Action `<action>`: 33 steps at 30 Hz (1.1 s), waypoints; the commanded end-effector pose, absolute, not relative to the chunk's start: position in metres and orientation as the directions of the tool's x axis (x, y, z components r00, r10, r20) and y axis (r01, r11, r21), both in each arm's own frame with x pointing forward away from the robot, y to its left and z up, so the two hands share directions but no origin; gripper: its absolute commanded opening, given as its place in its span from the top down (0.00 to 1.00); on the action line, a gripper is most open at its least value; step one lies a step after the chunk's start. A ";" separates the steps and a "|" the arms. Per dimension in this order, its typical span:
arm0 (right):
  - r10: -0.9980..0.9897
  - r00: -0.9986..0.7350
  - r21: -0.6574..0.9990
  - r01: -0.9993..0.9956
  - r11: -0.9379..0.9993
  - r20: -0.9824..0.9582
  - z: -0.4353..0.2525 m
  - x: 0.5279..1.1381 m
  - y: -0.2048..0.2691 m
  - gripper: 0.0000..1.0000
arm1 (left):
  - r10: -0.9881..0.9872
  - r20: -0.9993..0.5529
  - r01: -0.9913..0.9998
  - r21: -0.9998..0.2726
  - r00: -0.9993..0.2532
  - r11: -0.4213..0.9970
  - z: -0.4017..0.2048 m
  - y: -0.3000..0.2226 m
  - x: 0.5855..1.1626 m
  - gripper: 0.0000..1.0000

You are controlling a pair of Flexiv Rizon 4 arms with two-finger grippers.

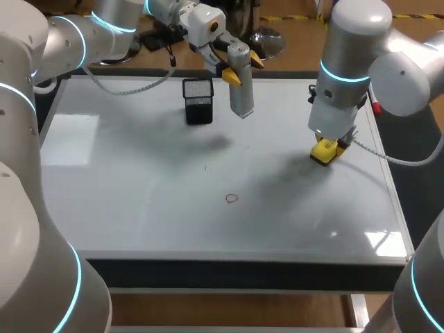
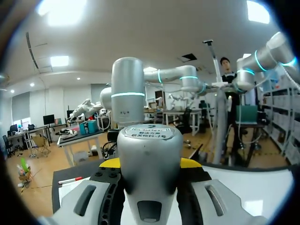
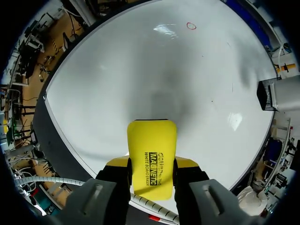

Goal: Pick up the inspection probe, press it on each red-marked spot on the whiteboard one by one, put down the probe, pick up the eraser, and wipe off all the red marks.

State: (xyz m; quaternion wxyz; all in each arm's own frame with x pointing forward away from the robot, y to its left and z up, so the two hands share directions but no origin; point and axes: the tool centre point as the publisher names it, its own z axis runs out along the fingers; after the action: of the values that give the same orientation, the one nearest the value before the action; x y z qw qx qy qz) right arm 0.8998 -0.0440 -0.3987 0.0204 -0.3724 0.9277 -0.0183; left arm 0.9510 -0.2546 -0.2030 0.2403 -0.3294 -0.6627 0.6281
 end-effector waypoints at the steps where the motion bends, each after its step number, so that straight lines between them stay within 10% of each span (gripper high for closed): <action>1: -0.693 -0.721 -0.052 -0.691 0.721 -0.023 -0.398 0.900 -0.045 1.00 | 0.710 -0.106 0.154 -0.988 -0.696 0.003 -0.198 -0.248 0.926 1.00; 33: -0.693 -0.721 -0.052 -0.691 0.721 -0.023 -0.398 0.900 -0.045 1.00 | 0.834 -0.070 0.157 -0.987 -0.548 0.020 -0.220 -0.214 0.814 1.00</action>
State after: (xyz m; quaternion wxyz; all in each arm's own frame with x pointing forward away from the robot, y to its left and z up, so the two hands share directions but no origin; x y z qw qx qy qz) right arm 0.8997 -0.0442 -0.3985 0.0205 -0.3724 0.9277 -0.0183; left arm 0.8243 -0.2135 -0.2192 0.3097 -0.3887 -0.6394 0.5866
